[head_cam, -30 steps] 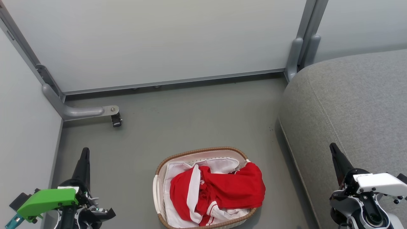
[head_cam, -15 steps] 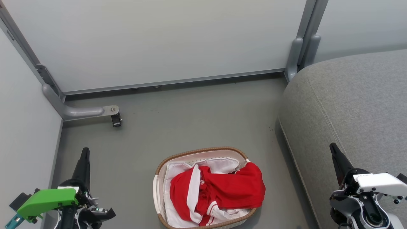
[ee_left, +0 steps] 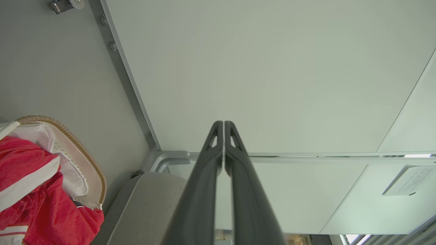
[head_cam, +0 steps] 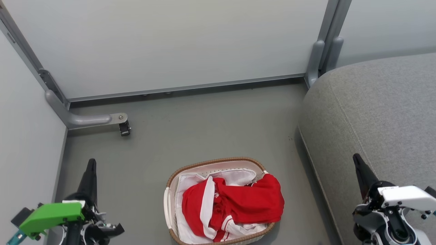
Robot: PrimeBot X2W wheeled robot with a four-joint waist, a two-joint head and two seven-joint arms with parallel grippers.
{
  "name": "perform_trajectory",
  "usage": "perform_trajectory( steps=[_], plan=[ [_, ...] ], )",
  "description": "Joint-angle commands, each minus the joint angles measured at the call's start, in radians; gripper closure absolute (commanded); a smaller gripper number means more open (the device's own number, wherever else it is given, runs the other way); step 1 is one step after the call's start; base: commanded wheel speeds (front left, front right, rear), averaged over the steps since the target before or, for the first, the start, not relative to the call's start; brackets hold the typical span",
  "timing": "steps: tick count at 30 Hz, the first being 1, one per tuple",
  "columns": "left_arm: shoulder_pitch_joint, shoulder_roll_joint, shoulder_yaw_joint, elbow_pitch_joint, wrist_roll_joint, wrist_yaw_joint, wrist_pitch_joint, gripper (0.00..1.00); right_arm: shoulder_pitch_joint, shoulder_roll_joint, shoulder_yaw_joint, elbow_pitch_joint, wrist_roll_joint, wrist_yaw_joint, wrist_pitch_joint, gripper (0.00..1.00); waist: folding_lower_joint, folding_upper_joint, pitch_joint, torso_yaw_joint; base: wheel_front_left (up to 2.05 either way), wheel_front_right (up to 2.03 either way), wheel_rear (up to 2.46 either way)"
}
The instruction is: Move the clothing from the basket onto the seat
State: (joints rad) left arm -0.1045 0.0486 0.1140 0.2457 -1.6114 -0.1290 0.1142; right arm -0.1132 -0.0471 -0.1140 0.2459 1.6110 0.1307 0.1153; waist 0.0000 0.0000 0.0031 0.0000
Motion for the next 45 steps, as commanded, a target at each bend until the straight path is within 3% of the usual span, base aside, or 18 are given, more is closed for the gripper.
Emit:
perform_trajectory(
  steps=[1, 22, 45],
  plan=[
    [0.002, -0.001, -0.001, 0.004, 0.0, 0.0, -0.001, 0.0, 0.001, 0.001, 0.001, 0.004, 0.0, 0.0, -0.001, 0.0, 0.0, 0.0, 0.0, 0.0, 0.0, 0.0, 0.0],
    [0.056, -0.005, -0.089, -0.02, 0.071, 0.0, -0.086, 0.0, 0.038, 0.008, 0.028, 0.021, -0.076, 0.0, -0.086, 0.0, 0.0, 0.0, 0.001, 0.0, 0.0, 0.0, 0.0],
    [0.085, -0.002, -0.144, -0.098, 0.409, 0.002, -0.176, 0.0, 0.066, 0.004, 0.025, -0.054, -0.471, 0.0, -0.176, 0.0, 0.0, 0.0, 0.001, 0.004, 0.0, 0.0, 0.0]
  ],
)
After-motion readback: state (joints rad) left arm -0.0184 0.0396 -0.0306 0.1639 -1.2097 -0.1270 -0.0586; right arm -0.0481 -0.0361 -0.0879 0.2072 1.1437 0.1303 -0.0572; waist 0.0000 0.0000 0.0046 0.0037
